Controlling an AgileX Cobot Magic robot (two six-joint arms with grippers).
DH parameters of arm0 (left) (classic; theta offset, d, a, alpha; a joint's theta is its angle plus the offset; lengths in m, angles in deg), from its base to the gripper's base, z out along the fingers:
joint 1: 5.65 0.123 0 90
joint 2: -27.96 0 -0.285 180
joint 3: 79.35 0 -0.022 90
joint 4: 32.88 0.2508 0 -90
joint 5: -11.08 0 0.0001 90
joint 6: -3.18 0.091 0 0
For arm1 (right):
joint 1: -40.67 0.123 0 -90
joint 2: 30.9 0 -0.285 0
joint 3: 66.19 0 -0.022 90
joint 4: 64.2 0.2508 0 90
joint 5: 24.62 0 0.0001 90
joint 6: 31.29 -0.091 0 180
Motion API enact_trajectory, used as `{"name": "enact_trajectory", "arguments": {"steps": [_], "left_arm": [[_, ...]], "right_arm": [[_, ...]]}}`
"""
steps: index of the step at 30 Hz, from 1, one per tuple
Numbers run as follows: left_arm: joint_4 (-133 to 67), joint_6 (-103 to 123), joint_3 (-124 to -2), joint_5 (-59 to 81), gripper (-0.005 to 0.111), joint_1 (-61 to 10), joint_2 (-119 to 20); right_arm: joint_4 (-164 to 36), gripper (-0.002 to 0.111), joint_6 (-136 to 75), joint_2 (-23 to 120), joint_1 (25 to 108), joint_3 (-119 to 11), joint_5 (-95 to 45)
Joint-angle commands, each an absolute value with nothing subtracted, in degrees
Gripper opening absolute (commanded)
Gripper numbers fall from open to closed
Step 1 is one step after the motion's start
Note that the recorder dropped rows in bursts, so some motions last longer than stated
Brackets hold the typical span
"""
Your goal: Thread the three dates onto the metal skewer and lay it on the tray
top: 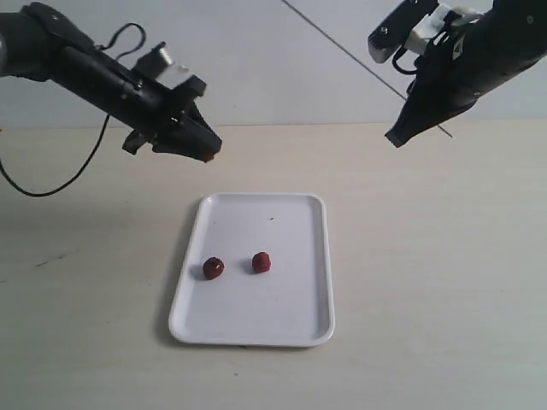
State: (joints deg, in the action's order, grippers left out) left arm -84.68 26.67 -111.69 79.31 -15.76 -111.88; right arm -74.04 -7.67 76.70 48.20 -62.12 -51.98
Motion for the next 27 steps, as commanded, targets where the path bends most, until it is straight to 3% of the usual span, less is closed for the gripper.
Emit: {"name": "enact_trajectory", "arguments": {"steps": [1,9,19,27], "left_arm": [[-93.8,31.9,-111.8,81.0,0.027,-10.9,-111.2],[-94.0,33.0,-111.7,81.0,0.027,-7.8,-111.0],[-94.0,33.0,-111.7,81.0,0.027,-8.1,-111.0],[-94.0,33.1,-111.7,81.0,0.027,-8.1,-111.0]], "right_arm": [[-63.2,0.0,8.9,77.6,48.0,-62.0,-53.5],[-57.2,0.0,21.4,78.3,48.0,-62.0,-60.4],[-53.7,0.0,30.6,86.1,47.7,-63.6,-58.0],[-37.9,0.0,45.4,90.1,43.2,-68.3,-70.4]]}}
